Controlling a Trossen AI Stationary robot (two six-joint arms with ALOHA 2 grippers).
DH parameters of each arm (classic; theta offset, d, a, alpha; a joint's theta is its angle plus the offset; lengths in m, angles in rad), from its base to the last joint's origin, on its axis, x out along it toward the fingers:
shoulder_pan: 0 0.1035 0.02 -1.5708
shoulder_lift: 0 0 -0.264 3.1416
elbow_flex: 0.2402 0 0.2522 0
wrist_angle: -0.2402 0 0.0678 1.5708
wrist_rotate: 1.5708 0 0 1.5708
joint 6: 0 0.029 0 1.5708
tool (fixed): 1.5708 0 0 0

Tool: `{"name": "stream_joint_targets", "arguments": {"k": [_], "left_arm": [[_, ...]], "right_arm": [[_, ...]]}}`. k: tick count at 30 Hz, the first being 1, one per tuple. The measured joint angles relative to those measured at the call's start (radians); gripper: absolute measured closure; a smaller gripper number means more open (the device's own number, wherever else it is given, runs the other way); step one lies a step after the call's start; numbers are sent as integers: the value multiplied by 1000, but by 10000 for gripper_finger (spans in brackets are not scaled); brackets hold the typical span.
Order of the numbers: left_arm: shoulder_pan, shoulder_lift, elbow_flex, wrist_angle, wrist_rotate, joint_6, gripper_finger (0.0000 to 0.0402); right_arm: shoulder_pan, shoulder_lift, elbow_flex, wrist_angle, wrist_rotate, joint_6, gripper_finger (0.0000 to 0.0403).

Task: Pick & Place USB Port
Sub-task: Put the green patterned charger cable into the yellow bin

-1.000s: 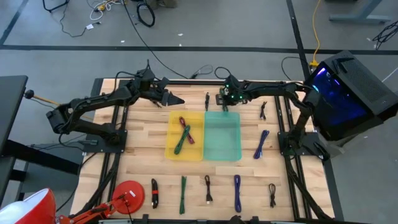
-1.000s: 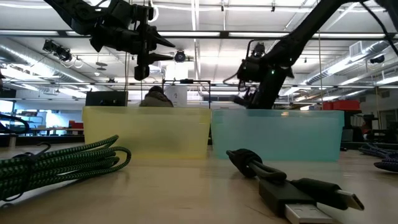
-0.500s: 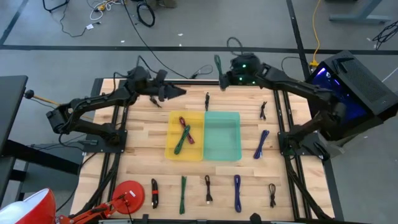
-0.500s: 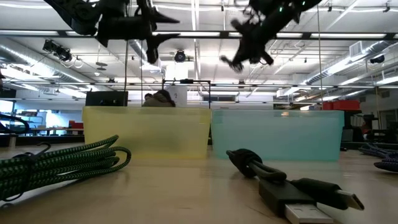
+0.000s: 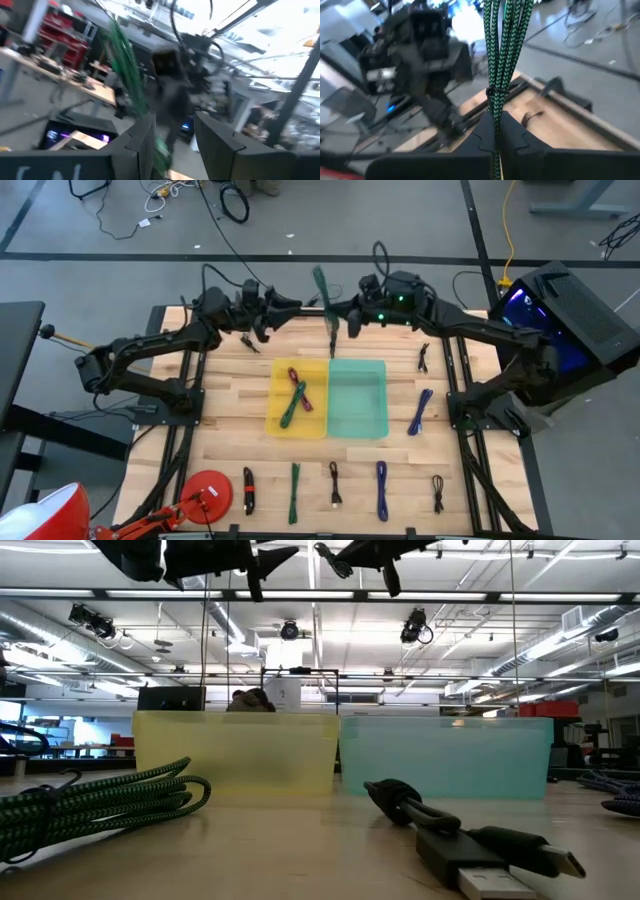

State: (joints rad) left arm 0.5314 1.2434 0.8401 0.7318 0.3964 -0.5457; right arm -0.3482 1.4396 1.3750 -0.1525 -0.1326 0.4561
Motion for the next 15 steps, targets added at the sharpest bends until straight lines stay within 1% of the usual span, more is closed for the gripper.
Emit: {"name": "stream_joint_targets", "arguments": {"k": [6,12,15], "left_arm": [[-2,0,69,-108,-45,71,262],[-4,0,71,-116,-46,66,262],[-15,0,71,-115,-56,66,262]], "right_arm": [[51,6,0,26,-10,2,403],[63,6,0,87,-30,-2,403],[62,6,0,81,-36,-12,403]]}}
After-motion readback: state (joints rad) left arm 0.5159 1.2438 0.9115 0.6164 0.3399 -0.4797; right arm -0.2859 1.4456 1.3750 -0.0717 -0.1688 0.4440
